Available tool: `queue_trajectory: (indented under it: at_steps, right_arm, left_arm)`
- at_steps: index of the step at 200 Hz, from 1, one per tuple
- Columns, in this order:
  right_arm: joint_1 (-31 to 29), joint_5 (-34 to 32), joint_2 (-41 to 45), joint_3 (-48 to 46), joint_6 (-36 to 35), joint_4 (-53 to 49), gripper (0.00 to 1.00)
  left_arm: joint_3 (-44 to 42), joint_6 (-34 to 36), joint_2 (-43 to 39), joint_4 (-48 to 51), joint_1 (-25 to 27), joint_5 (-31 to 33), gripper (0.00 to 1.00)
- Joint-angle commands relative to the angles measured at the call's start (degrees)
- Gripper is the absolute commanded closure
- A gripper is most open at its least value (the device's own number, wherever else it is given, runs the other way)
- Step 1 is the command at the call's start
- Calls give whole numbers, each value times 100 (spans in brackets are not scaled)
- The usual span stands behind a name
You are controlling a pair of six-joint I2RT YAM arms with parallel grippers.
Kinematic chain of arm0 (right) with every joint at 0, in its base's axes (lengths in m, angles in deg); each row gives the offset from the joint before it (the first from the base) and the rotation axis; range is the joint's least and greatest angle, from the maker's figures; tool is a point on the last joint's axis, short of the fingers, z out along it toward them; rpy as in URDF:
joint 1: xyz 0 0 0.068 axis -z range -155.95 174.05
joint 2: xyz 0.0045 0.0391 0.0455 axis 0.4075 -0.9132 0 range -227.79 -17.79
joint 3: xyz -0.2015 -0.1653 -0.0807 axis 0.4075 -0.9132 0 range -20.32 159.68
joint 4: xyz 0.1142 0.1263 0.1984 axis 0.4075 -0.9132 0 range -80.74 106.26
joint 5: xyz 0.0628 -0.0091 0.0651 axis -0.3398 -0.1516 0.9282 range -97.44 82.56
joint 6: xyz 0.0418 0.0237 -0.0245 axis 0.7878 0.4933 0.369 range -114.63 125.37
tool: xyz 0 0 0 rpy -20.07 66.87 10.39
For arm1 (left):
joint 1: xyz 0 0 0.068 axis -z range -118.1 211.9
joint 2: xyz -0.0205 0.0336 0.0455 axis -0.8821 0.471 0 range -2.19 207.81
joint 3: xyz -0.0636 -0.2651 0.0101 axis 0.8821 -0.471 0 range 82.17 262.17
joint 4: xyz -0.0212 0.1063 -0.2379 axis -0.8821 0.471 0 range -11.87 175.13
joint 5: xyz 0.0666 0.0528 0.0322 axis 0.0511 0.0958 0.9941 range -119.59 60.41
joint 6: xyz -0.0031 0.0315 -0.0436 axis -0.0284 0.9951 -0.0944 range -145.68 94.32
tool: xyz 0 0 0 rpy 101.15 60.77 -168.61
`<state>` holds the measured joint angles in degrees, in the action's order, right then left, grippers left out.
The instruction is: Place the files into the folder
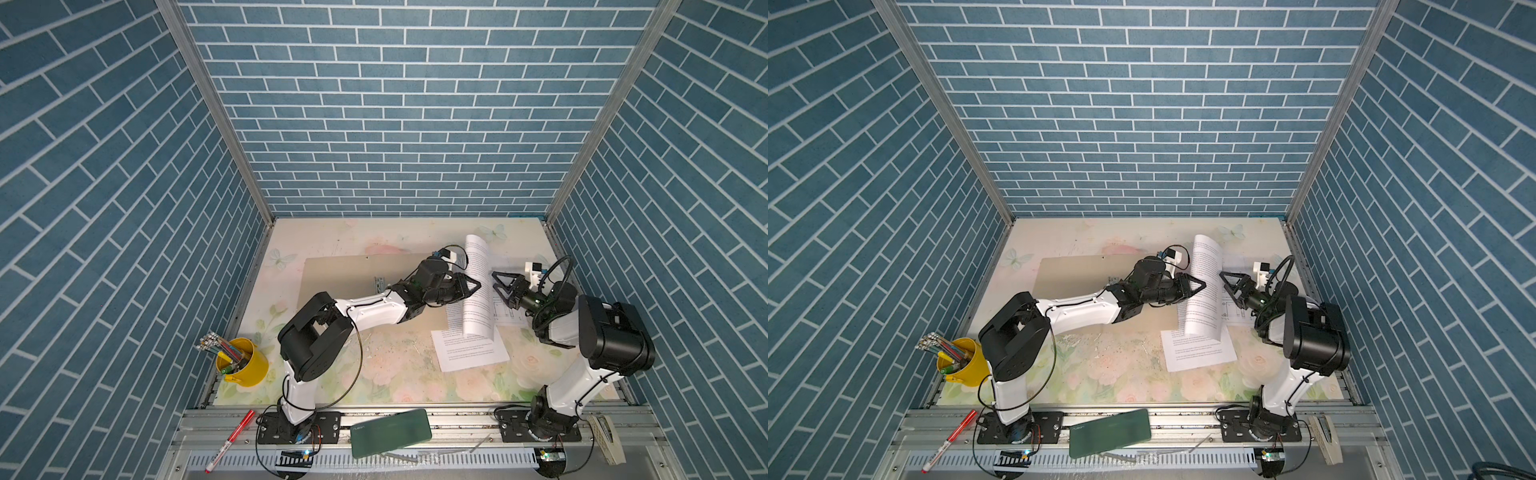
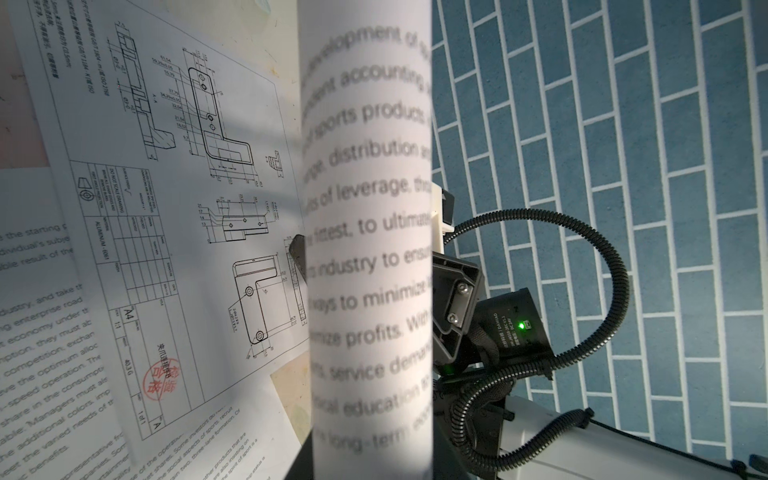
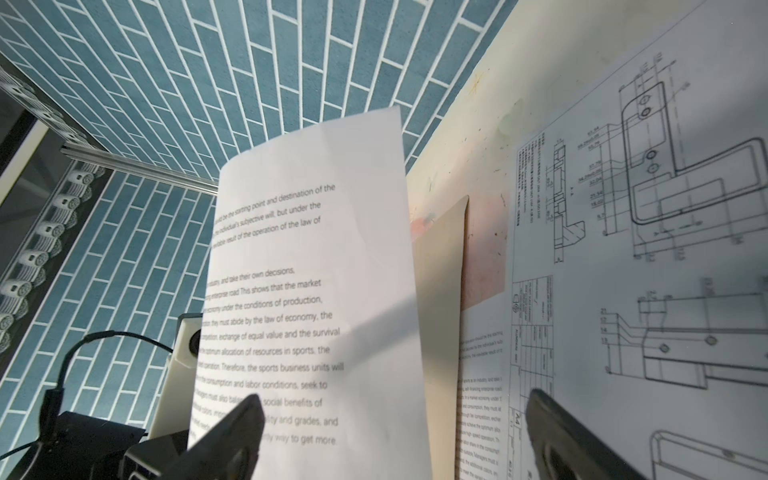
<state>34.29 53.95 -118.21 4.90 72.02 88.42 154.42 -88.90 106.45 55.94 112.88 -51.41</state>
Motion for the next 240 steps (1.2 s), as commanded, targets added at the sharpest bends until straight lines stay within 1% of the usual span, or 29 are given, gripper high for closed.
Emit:
queue_trajectory:
  at_steps: [1,7,26,66,110,132,142,153,156,167,179,201,240]
  right_arm:
    - [-91,215,-35,-13,451,792,6]
    - [-132,220,-2,0,456,791,6]
    - [-252,229,66,60,521,791,7]
    - [-353,233,439,98,745,787,13]
    - [-334,218,797,63,1011,756,28]
    - [-338,216,879,65,1060,659,43]
    - [-338,225,938,54,1063,577,49]
    - [-338,225,1016,20,1020,471,49]
    - [-338,224,1043,11,1001,429,49]
    - [-338,203,1139,-7,905,204,52]
    - [-347,190,1237,-1,864,78,55]
    - [-361,190,1436,36,902,-72,66]
    - [-427,337,1815,171,798,-616,76]
  left_arm:
    - [8,46,-204,-162,-27,-29,66]
    - [6,-114,-195,-175,-27,-32,66]
    - [33,-167,-168,-244,-20,-61,67]
    - [8,-169,-200,-303,-27,-77,67]
    - [-210,-53,-384,-162,-95,-34,67]
    - [-379,-37,-513,-135,-166,-26,67]
    - [-443,-19,-592,-67,-198,-8,67]
    - [-519,-23,-671,7,-229,19,67]
    - [-531,120,-698,47,-233,28,67]
    - [-562,227,-767,174,-254,70,67]
    - [-571,286,-783,268,-255,74,67]
    - [-563,286,-735,286,-273,25,67]
    - [-614,289,-729,239,-295,20,66]
